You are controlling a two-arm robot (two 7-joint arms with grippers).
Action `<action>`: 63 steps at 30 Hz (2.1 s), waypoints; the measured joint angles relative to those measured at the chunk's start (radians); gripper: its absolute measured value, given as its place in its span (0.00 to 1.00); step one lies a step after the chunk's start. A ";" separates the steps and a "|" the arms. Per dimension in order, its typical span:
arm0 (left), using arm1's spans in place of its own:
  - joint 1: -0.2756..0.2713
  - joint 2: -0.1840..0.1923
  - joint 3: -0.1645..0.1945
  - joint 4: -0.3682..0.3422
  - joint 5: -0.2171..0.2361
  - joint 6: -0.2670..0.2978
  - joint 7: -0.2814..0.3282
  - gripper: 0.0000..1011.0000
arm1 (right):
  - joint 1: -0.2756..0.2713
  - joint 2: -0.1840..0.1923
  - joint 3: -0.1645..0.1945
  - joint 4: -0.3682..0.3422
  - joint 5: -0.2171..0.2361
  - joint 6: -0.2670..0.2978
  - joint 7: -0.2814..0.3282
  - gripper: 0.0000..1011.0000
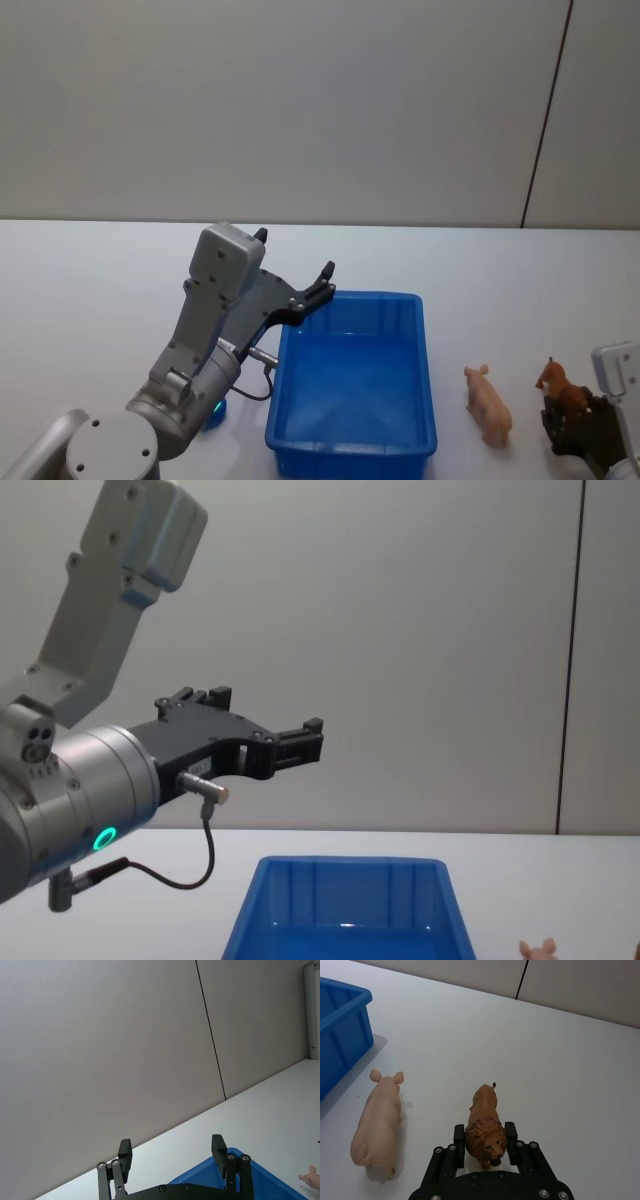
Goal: Pick up the two dolls from the table and place them into the box.
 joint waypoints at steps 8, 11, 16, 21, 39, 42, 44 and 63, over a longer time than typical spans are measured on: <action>0.000 0.000 0.000 0.000 0.000 0.000 0.000 0.99 | -0.017 0.004 0.003 -0.028 -0.009 -0.011 0.001 0.44; 0.000 0.000 0.000 0.000 0.000 0.000 0.000 0.99 | -0.025 0.007 0.003 -0.050 -0.018 -0.020 -0.003 0.44; 0.000 0.000 0.000 0.000 0.000 0.000 0.000 0.99 | -0.035 0.009 0.004 -0.082 -0.034 -0.036 -0.011 0.44; 0.000 0.000 0.000 0.000 0.000 0.000 0.000 0.99 | -0.042 0.011 0.004 -0.121 -0.051 -0.063 -0.008 0.44; 0.000 0.000 0.000 0.000 0.000 0.000 0.000 0.99 | 0.004 -0.022 -0.019 -0.150 -0.062 -0.105 0.155 0.44; 0.000 0.000 0.000 0.000 0.000 0.000 0.000 0.99 | 0.022 -0.037 -0.029 -0.133 -0.069 -0.107 0.193 0.44; 0.000 0.000 0.000 0.000 0.000 0.000 0.000 0.99 | 0.038 -0.052 -0.040 -0.116 -0.075 -0.108 0.218 0.44; 0.000 0.000 0.000 0.000 0.000 0.000 0.000 0.99 | 0.153 -0.157 -0.106 0.035 -0.141 -0.097 0.320 0.67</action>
